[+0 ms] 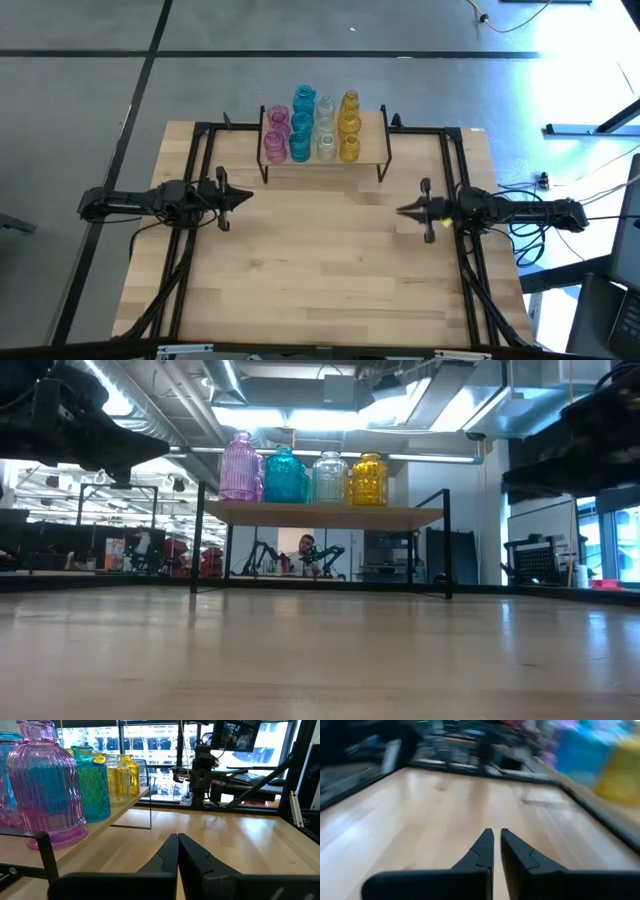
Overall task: Sort vases onto shelf
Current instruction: Return to Home Position
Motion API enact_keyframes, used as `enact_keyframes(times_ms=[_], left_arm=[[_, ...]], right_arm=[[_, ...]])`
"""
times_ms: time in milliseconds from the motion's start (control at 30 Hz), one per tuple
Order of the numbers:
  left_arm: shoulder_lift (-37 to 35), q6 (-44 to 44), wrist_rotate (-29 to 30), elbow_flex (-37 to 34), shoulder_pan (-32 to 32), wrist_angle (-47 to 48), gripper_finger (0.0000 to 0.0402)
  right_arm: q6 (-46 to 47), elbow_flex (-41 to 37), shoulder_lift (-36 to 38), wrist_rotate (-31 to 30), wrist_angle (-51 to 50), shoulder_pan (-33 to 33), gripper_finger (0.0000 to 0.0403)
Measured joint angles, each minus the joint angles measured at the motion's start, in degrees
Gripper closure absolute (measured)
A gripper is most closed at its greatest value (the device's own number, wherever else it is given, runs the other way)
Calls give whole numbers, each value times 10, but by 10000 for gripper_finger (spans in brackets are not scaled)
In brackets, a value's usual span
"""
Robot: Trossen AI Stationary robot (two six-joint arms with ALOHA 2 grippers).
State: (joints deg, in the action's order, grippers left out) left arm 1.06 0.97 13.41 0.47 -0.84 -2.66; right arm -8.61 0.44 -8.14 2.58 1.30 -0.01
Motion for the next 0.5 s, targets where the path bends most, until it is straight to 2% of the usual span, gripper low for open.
enact_keyframes(times_ms=[67, 133, 500], left_arm=[[0, 0, 0, 0, 0, 0, 401], [0, 0, 0, 0, 0, 0, 401], [0, 0, 0, 0, 0, 0, 401]], right_arm=[[-40, 0, 0, 43, 10, 0, 381], [-46, 0, 1, 60, 12, 0, 381], [-47, 0, 0, 54, 11, 0, 381]])
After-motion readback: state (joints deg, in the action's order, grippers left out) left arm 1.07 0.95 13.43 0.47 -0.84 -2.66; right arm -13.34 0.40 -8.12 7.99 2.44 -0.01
